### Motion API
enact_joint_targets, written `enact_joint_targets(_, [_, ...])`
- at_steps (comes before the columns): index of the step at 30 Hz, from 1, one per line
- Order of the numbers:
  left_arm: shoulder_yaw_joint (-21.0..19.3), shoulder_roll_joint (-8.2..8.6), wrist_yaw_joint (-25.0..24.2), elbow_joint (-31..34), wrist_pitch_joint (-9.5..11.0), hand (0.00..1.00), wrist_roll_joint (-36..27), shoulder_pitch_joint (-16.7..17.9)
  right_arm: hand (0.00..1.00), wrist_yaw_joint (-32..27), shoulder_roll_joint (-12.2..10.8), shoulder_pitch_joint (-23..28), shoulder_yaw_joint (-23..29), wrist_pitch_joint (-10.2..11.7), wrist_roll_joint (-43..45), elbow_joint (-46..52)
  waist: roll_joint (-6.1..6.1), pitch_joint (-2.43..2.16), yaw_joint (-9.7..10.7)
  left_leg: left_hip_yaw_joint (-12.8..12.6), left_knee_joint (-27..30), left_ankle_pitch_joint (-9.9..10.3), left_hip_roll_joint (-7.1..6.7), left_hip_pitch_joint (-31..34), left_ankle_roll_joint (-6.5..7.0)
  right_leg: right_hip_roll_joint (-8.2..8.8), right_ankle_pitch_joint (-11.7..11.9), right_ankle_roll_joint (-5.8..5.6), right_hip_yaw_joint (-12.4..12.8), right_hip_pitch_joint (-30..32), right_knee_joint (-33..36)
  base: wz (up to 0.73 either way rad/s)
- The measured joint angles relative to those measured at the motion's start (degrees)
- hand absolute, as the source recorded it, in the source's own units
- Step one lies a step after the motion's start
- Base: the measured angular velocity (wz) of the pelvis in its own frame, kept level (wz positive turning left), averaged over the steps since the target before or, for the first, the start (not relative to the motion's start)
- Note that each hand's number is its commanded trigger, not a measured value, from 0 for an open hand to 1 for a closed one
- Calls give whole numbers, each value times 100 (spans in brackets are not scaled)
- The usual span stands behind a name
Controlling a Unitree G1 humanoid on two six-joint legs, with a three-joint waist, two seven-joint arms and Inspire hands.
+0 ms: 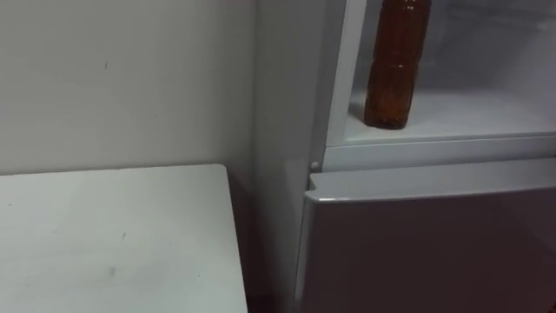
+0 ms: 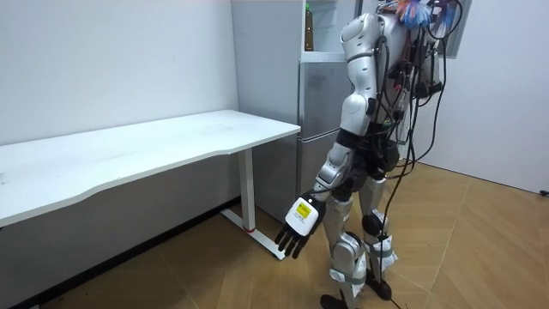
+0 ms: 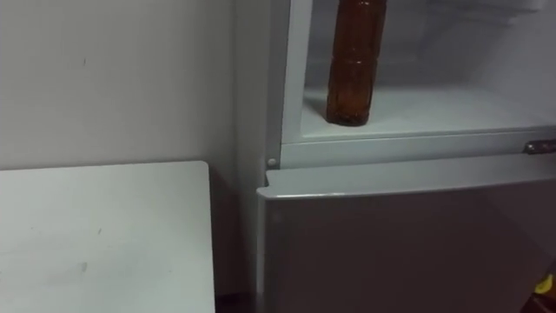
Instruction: Put the bottle in the upper fridge
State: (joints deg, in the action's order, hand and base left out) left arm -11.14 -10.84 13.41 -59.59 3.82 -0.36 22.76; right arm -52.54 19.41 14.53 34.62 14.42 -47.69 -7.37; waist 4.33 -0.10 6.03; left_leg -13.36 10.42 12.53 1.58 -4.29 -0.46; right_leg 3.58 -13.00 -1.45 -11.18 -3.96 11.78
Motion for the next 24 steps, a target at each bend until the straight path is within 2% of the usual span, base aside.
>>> enact_joint_targets(5, [-41, -6, -15, -25, 46, 0, 14, -13, 0, -322, 78, -91, 307, 62, 540, 436, -51, -5, 11, 2, -1, -2, -9, -18, 2, 12, -3, -4, -5, -2, 33, 0])
enact_joint_targets(10, [-146, -6, -76, -118, 43, 0, 117, -62, 0, -635, 148, -386, 539, 99, 1183, 816, 10, -8, 12, 3, 23, -1, -17, -27, 4, 40, -35, -15, -21, 20, 88, 0])
enact_joint_targets(24, [-217, 3, -250, -299, 30, 0, 338, -53, 0, -1058, 148, -394, 523, -238, 1307, 1089, 69, -5, -5, 12, 29, -8, -25, 25, 11, 45, -33, -13, -18, 99, 184, 0])
